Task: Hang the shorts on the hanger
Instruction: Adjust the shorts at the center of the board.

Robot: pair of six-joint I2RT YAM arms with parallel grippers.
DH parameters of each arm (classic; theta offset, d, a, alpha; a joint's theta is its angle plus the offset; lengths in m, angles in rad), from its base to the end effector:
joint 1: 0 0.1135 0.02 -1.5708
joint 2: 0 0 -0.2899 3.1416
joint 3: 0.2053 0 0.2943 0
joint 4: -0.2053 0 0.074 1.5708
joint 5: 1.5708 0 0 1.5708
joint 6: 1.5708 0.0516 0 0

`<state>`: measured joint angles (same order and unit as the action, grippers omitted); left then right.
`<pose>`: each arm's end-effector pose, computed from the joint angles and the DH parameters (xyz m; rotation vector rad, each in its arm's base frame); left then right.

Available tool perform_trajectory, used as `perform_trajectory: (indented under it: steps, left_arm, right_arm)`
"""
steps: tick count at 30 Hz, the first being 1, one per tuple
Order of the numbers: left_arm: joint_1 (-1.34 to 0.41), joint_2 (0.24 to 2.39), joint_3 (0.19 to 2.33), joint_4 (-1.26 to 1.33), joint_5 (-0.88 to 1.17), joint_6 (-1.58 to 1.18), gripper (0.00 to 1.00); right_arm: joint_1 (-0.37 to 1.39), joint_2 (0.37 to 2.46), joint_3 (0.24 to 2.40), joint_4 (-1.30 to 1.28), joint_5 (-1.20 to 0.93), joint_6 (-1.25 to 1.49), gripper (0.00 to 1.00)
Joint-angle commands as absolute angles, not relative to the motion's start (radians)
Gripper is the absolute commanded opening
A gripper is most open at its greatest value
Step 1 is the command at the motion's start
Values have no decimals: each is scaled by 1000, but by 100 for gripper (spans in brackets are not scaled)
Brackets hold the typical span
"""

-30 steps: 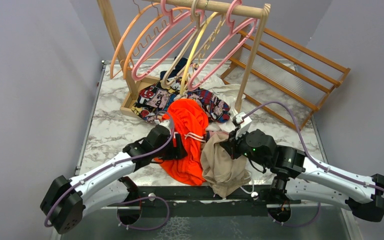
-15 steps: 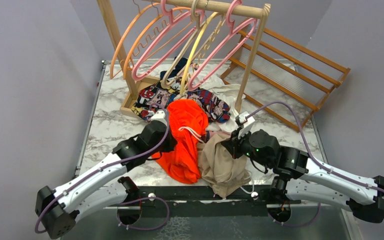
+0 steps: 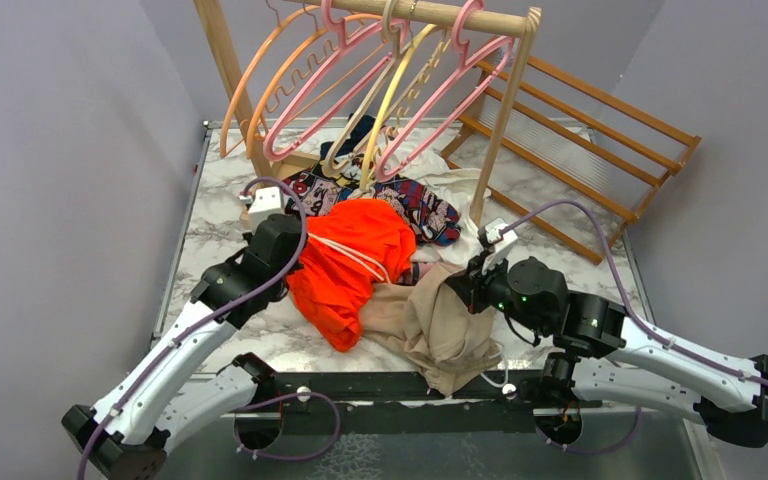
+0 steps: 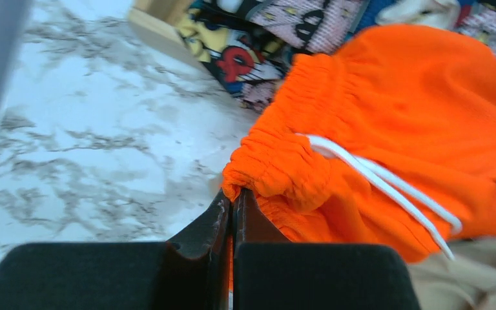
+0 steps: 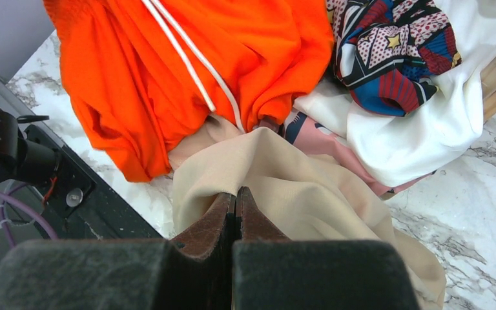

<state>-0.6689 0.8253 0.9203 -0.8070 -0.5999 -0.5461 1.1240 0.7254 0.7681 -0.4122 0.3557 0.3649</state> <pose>0.1693 -0.0967 0.3374 -0.1695 2.1337 -0.0157 0.1037 0.1749 0.3339 -0.5012 1.9068 0.6497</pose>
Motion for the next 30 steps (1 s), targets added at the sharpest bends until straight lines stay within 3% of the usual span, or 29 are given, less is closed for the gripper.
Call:
perform_trajectory:
  steps: [1, 12, 16, 25, 30]
  left_arm:
    - [-490, 842, 994, -798, -621, -428, 0]
    - [-414, 903, 1511, -818, -819, -231, 0]
    - [-414, 901, 1453, -801, -879, -196, 0]
    - [-398, 891, 1084, -744, -820, -265, 0]
    - [-370, 902, 1253, -741, -830, -188, 0]
  right_arm:
    - [1127, 726, 792, -398, 366, 346, 1]
    - [1127, 738, 868, -423, 366, 280, 1]
    - [1127, 733, 839, -405, 360, 284, 1]
    - [1127, 732, 769, -371, 327, 332, 1]
    - [1127, 741, 826, -392, 341, 299, 1]
